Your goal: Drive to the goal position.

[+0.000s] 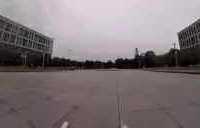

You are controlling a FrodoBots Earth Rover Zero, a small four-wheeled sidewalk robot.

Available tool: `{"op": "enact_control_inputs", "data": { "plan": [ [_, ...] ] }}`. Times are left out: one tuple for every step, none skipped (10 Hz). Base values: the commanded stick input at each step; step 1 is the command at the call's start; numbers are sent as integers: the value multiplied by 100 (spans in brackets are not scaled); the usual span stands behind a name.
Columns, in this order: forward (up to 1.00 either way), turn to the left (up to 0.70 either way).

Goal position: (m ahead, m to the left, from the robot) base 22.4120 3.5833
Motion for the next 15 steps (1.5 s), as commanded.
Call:
{"op": "enact_control_inputs", "data": {
  "plan": [
    [70, 0],
    [70, 0],
    [70, 0],
    [70, 0],
    [70, 0],
    [70, 0],
    [21, 0],
    [5, 0],
    [5, 0],
    [5, 0],
    [5, 0],
    [5, 0],
    [5, 0],
    [5, 0],
    [5, 0]
  ]
}}
